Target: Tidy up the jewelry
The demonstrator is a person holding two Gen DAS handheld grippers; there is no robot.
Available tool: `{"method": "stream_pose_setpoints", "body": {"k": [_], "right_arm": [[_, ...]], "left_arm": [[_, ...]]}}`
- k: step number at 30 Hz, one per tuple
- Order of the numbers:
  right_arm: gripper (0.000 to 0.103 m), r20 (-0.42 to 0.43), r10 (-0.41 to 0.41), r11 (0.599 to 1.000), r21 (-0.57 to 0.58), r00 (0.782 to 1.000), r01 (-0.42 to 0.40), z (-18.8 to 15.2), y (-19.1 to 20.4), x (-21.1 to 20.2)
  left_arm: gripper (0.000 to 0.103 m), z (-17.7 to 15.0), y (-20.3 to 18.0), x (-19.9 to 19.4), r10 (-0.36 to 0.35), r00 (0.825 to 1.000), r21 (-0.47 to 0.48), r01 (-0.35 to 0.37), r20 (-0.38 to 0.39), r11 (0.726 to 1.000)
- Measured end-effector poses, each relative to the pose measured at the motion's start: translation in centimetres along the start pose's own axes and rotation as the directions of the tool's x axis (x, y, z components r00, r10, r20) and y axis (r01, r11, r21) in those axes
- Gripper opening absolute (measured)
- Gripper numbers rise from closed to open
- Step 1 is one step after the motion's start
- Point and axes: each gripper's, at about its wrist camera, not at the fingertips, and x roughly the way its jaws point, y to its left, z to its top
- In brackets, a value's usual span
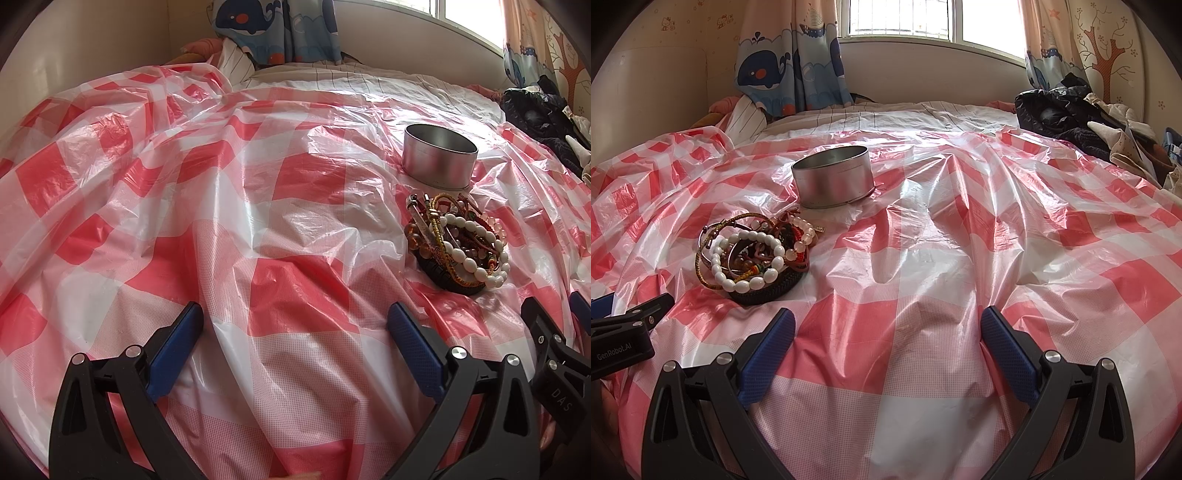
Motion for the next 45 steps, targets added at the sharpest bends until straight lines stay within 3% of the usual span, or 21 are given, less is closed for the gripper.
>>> {"method": "stream_pose_setpoints", "body": {"k": [27,33,38,41,45], "right_arm": [[0.096,0.012,0.025,0.999,0.02,1.0,-0.026,0.2,-0.5,-0.2],[0.096,0.041,0.027,1.0,-0.011,0.999,-0.027,0.3,0.1,-0.9],[0.096,0.115,0.082,0.995,-0.071,0.99,-0.074,0.8,1.3,-2.6],[0.096,0.103,0.094,0.992,-0.093,0.99,-0.085,1.0,1.8,-2.3],[0.096,0.073,0.092,0.995,-0.03,0.993,-0.09,1.0,0.9,-1.5]], "left_arm": [[0.096,-0.2,-0.2,0.1,0.0,1.0,0.001,0.0,-0.002,1.0],[0.096,-0.3,0.1,-0.1,-0.02,1.0,-0.013,0.02,-0.015,1.0],[0.096,-0.4,0.1,0.0,-0.022,1.0,-0.016,0.022,-0.016,1.0],[0.096,0.2,0.2,-1.2,-0.013,0.999,-0.024,0.015,0.049,1.0],[0.096,1.1,-0.4,-3.0,-0.093,0.988,0.002,0.093,0.12,0.996]]}}
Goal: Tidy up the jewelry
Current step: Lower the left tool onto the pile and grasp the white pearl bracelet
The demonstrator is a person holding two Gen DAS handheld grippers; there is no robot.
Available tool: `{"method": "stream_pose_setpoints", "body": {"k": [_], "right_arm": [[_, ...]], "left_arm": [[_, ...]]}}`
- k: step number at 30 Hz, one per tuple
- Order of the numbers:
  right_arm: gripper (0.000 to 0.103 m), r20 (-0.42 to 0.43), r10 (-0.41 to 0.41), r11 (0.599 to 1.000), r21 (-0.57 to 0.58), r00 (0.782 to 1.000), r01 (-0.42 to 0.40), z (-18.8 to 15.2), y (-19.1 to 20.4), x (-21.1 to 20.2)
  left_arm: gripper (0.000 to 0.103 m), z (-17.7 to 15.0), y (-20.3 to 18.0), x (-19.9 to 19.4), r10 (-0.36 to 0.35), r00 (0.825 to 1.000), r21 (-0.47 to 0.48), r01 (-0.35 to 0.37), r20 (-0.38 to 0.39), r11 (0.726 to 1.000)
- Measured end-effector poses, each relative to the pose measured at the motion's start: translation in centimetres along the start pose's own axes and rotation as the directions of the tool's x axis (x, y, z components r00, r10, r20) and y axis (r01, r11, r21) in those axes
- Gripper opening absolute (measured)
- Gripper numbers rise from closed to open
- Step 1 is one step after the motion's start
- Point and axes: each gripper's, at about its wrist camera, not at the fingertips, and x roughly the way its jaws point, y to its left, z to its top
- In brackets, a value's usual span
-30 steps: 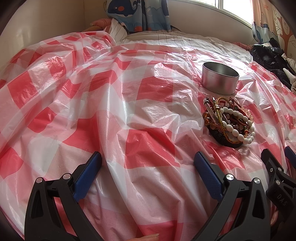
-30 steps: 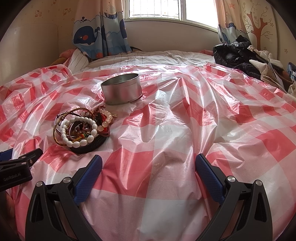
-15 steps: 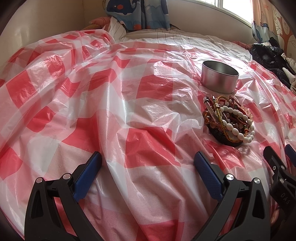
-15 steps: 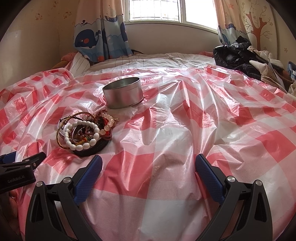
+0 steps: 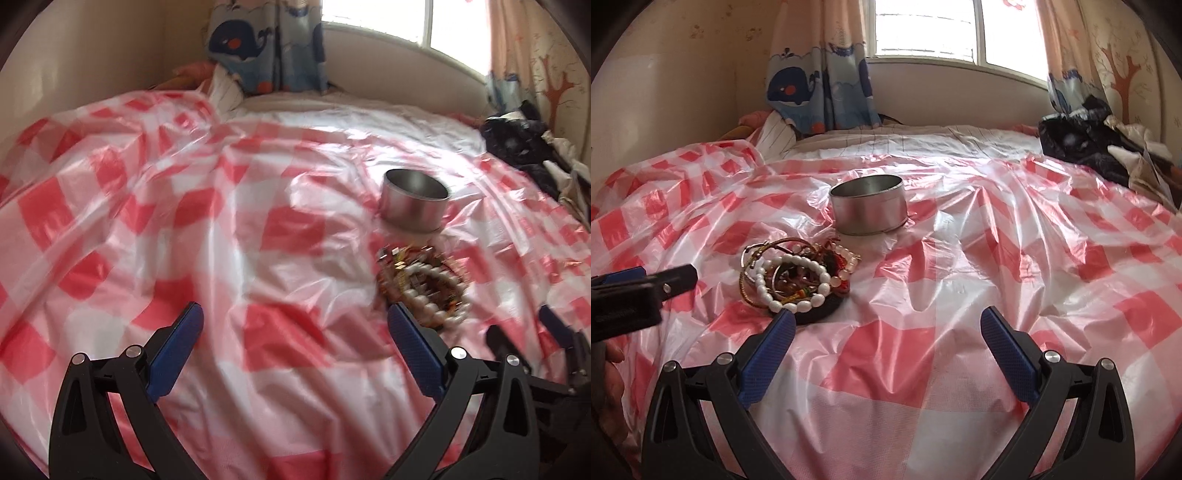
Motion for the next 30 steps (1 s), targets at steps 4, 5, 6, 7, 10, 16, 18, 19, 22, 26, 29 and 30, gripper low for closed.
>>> {"method": "stream_pose_setpoints", "body": {"k": [4,5,6,7,10,16,18,19,22,26,29,30], "right_arm": [[0.096,-0.016,0.011,1.0,0.016,1.0,-0.011,-0.1,-0.3,0.3],[0.096,-0.022,0.008,1.0,0.011,1.0,-0.008,-0.1,-0.2,0.4],[0.096,-0.032,0.005,1.0,0.007,0.999,-0.005,-0.2,-0.1,0.6],[0.096,-0.038,0.002,1.0,0.002,0.999,-0.002,-0.2,0.0,0.8],[0.096,-0.038,0.004,1.0,-0.006,0.999,-0.004,-0.2,0.1,0.8],[0.096,-0.054,0.0,1.0,-0.003,0.999,0.0,-0.3,0.1,1.1],[0.096,-0.054,0.001,1.0,-0.003,0.999,-0.001,-0.3,0.1,1.1],[0.096,-0.054,0.0,1.0,-0.003,0.999,-0.001,-0.3,0.1,1.1],[0.096,-0.053,0.0,1.0,-0.004,0.999,0.0,-0.3,0.1,1.1],[0.096,-0.053,0.001,1.0,-0.003,0.999,-0.001,-0.3,0.1,1.0],[0.096,-0.041,0.002,1.0,-0.008,0.999,-0.002,-0.2,0.3,0.8],[0.096,-0.03,0.006,1.0,-0.016,1.0,-0.006,0.0,0.4,0.6]], "left_arm": [[0.096,0.2,-1.0,0.7,-0.019,0.999,0.014,0.019,-0.033,1.0],[0.096,0.2,-1.2,0.8,-0.02,0.999,0.013,0.021,-0.036,1.0],[0.096,0.3,-1.4,0.7,-0.017,0.999,0.017,0.017,-0.032,1.0],[0.096,0.4,-1.6,0.7,-0.01,1.0,0.027,0.011,-0.029,1.0],[0.096,0.9,-1.7,1.3,0.008,0.999,0.039,-0.007,-0.035,0.999],[0.096,1.5,-2.0,1.6,0.034,0.998,0.054,-0.032,-0.044,0.998],[0.096,1.5,-2.3,1.8,0.042,0.998,0.072,-0.038,-0.053,0.997],[0.096,1.4,-2.4,1.8,0.045,0.997,0.08,-0.04,-0.058,0.996],[0.096,1.5,-2.5,1.9,0.057,0.997,0.087,-0.052,-0.06,0.995],[0.096,1.5,-2.4,1.8,0.047,0.997,0.076,-0.042,-0.059,0.996],[0.096,1.6,-2.1,1.7,0.027,0.997,0.063,-0.023,-0.067,0.998],[0.096,1.6,-1.9,1.6,0.013,0.998,0.055,-0.009,-0.067,0.998]]}}
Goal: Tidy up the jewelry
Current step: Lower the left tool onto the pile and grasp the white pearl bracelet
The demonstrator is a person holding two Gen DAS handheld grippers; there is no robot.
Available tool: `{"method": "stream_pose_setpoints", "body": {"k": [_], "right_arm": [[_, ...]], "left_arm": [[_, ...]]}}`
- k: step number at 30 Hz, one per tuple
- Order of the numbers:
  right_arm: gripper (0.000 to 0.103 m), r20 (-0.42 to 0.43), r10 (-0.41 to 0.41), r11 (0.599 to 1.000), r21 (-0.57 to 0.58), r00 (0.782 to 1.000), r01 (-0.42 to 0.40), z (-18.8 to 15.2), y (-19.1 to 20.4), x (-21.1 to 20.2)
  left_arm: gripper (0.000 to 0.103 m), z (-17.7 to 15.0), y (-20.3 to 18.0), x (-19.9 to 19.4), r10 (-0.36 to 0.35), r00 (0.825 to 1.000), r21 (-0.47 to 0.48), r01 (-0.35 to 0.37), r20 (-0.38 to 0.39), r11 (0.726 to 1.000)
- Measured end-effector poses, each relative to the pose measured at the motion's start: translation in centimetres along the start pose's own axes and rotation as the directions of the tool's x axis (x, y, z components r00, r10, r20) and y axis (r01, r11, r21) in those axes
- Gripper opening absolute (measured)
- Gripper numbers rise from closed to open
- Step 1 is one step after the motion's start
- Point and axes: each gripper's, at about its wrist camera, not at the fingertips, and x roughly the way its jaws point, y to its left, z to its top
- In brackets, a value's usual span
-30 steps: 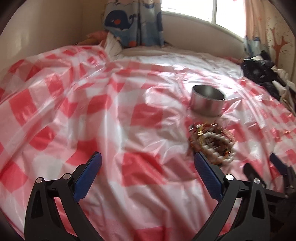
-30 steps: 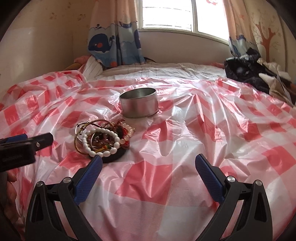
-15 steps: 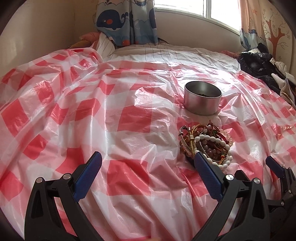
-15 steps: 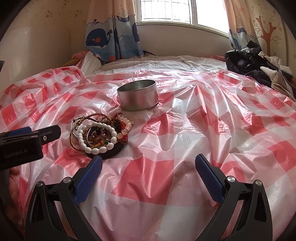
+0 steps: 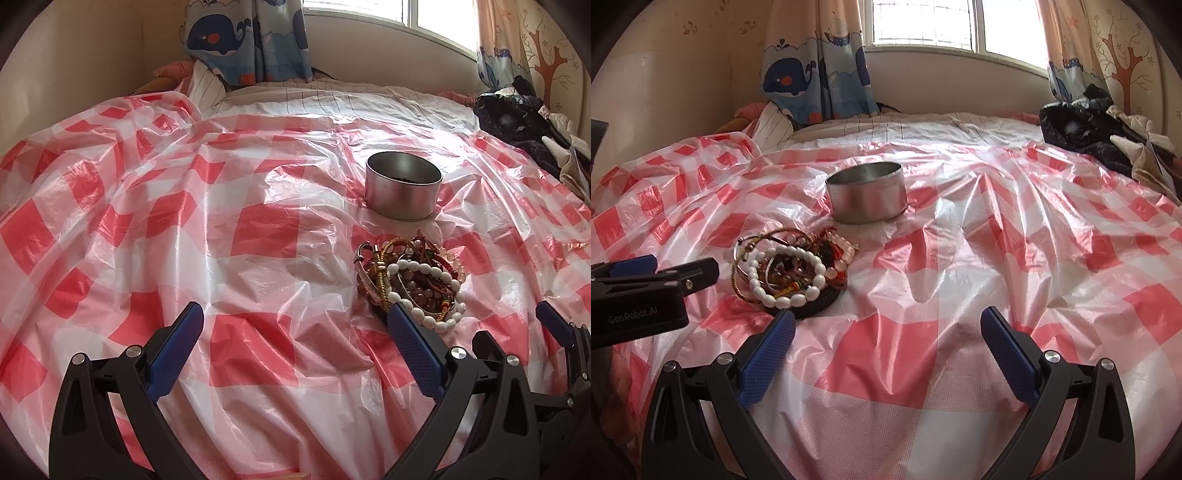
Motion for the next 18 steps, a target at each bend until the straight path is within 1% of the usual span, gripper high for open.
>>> {"method": "stream_pose_setpoints", "body": {"k": [3,5,6,9,10,11,14,16,17,18], "right_arm": [[0.096,0.019,0.009,1.0,-0.011,1.0,-0.008,0.4,0.1,-0.3],[0.096,-0.006,0.015,1.0,0.008,1.0,-0.014,0.3,-0.2,0.3],[0.096,-0.021,0.018,1.0,0.024,1.0,-0.017,0.2,-0.5,0.6],[0.096,-0.024,0.029,0.998,0.057,0.999,-0.028,0.2,-1.0,0.7],[0.096,-0.025,0.031,0.998,0.058,0.999,-0.029,0.1,-1.0,0.7],[0.096,-0.024,0.029,0.998,0.054,0.999,-0.027,0.2,-1.0,0.7],[0.096,-0.023,0.027,0.999,0.047,0.999,-0.026,0.2,-0.9,0.7],[0.096,-0.028,0.028,0.998,0.05,0.999,-0.026,0.2,-1.0,0.7],[0.096,-0.03,0.027,0.998,0.05,0.999,-0.025,0.2,-0.8,0.8],[0.096,-0.031,0.026,0.998,0.05,0.999,-0.024,0.2,-0.8,0.8]], "left_arm": [[0.096,0.2,0.5,-0.1,-0.039,0.999,-0.032,0.039,0.006,0.999],[0.096,0.3,0.6,0.1,-0.065,0.998,-0.046,0.064,-0.006,0.997],[0.096,0.4,0.5,0.2,-0.068,0.998,-0.048,0.067,-0.01,0.997],[0.094,0.8,0.4,0.7,-0.066,0.997,-0.058,0.064,-0.029,0.996],[0.091,0.9,0.3,0.8,-0.07,0.997,-0.062,0.069,-0.025,0.996],[0.09,1.0,0.3,0.8,-0.075,0.997,-0.062,0.073,-0.018,0.995],[0.083,1.4,-0.2,0.8,-0.083,0.997,-0.044,0.082,-0.009,0.996],[0.07,1.7,-0.6,1.0,-0.103,0.994,-0.032,0.103,-0.02,0.994],[0.067,1.8,-0.7,1.2,-0.121,0.992,-0.027,0.12,-0.03,0.992],[0.062,1.9,-0.9,1.4,-0.158,0.987,-0.021,0.157,-0.034,0.987]]}}
